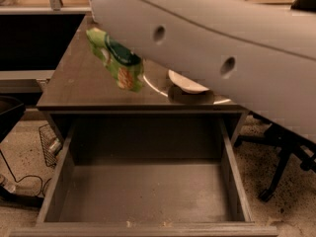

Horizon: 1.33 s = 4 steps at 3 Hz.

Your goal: Place green rice chip bag into top drawer

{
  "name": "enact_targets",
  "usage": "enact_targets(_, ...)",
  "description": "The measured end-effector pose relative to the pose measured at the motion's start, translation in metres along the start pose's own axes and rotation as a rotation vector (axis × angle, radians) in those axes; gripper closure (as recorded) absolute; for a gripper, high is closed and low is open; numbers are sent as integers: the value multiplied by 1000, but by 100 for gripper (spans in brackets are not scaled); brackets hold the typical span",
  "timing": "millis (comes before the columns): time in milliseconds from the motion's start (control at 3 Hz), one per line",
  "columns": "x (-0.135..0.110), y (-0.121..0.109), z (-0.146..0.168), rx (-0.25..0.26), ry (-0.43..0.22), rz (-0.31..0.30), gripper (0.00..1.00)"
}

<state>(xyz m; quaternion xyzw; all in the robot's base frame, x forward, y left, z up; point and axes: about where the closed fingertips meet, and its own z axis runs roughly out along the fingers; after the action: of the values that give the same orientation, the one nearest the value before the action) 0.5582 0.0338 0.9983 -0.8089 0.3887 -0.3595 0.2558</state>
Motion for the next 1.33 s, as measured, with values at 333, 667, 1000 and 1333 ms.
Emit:
enact_targets(333,2,66,53,-69,-107,192,100)
enact_targets(667,-2,103,61,-110,-158,269,100)
enact_targets(1000,-20,141,33,-169,-231,299,100)
enact_targets(1333,-51,174,6,-179,-268,354,100)
